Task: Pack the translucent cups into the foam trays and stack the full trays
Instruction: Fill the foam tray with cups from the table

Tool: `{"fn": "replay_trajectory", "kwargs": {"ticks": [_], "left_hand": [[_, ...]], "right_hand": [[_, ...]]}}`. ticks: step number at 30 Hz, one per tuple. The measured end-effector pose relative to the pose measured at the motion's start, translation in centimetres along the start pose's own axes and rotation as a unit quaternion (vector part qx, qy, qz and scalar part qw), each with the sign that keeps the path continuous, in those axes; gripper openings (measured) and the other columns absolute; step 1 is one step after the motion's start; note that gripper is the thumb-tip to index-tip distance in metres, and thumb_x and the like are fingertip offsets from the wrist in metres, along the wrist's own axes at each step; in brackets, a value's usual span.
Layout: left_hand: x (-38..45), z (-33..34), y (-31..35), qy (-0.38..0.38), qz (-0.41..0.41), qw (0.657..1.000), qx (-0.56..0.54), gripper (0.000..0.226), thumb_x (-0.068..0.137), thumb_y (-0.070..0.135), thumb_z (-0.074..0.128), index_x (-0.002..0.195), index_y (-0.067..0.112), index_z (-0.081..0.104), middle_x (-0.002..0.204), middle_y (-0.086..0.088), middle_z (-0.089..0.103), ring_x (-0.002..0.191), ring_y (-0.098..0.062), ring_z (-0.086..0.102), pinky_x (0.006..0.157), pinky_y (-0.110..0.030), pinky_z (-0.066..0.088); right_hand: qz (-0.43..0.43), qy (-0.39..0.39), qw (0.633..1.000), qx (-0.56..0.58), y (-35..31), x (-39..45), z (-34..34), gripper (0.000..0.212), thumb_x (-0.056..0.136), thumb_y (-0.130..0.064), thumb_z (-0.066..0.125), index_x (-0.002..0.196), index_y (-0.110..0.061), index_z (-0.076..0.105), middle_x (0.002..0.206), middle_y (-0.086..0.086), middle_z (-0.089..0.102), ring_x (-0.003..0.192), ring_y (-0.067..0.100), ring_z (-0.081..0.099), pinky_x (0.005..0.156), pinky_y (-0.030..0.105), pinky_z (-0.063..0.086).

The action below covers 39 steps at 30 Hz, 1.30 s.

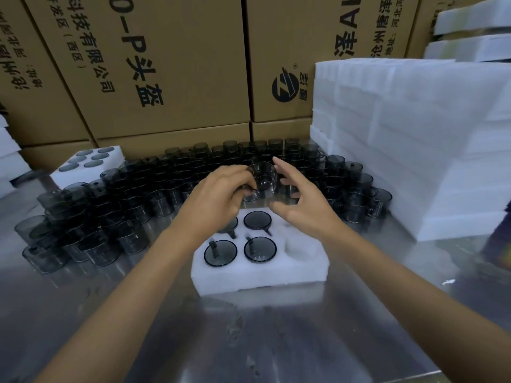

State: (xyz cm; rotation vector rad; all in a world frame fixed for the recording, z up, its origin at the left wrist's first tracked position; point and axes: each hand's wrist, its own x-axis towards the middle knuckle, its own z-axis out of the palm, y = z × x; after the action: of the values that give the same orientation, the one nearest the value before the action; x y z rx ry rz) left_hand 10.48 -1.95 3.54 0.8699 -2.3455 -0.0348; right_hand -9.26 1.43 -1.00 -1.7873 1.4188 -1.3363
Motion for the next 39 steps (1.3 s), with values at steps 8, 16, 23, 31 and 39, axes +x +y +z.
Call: {"fn": "replay_trajectory", "kwargs": {"ticks": [8, 16, 23, 31, 39], "left_hand": [[-0.9, 0.8, 2.5, -0.010, -0.001, 0.998, -0.065, 0.016, 0.092, 0.008, 0.066, 0.104, 0.017, 0.071, 0.113, 0.011, 0.065, 0.108, -0.013, 0.056, 0.093, -0.037, 0.048], [-2.5, 1.6, 4.0, -0.062, -0.088, 0.984, -0.141, 0.061, 0.083, 0.040, 0.077, 0.136, 0.045, 0.047, 0.109, 0.023, 0.062, 0.102, 0.003, 0.059, 0.089, -0.021, 0.049], [-4.0, 3.4, 4.5, -0.075, -0.102, 0.980, -0.155, 0.046, 0.078, 0.043, 0.080, 0.121, 0.043, 0.064, 0.096, 0.029, 0.061, 0.103, 0.008, 0.053, 0.079, 0.000, 0.039], [-4.6, 4.8, 3.7, -0.092, -0.106, 0.984, -0.106, 0.047, 0.078, 0.054, 0.075, 0.120, 0.036, 0.064, 0.113, 0.018, 0.060, 0.111, 0.001, 0.051, 0.095, -0.024, 0.044], [-5.5, 5.6, 3.8, -0.052, -0.013, 0.997, -0.049, 0.059, 0.087, 0.055, 0.065, 0.137, 0.026, 0.058, 0.137, 0.020, 0.055, 0.134, 0.004, 0.036, 0.109, -0.011, 0.020]], "right_hand": [[-0.007, -0.028, 1.000, 0.005, -2.1, -0.9, -2.3, 0.068, 0.080, 0.000, 0.075, 0.139, -0.025, 0.054, 0.116, -0.013, 0.066, 0.099, -0.011, 0.061, 0.080, 0.004, 0.043], [0.099, -0.180, 0.978, -0.027, -2.4, -2.9, -5.6, 0.057, 0.058, -0.040, 0.080, 0.109, -0.033, 0.055, 0.108, -0.007, 0.071, 0.102, 0.019, 0.064, 0.096, 0.047, 0.049], [0.146, -0.255, 0.951, -0.098, -2.1, -4.1, -6.5, 0.043, 0.079, -0.022, 0.080, 0.114, -0.036, 0.058, 0.129, -0.020, 0.058, 0.122, 0.008, 0.052, 0.102, 0.037, 0.044], [0.122, -0.255, 0.940, -0.192, -2.1, -3.8, -6.2, 0.047, 0.077, -0.029, 0.080, 0.118, -0.037, 0.059, 0.123, -0.002, 0.060, 0.114, 0.023, 0.058, 0.100, 0.049, 0.048], [-0.006, -0.256, 0.916, -0.308, -0.7, -7.2, -5.2, 0.093, 0.080, -0.064, 0.046, 0.159, -0.039, 0.005, 0.165, -0.022, 0.000, 0.146, -0.013, -0.008, 0.123, 0.030, 0.008]]}}
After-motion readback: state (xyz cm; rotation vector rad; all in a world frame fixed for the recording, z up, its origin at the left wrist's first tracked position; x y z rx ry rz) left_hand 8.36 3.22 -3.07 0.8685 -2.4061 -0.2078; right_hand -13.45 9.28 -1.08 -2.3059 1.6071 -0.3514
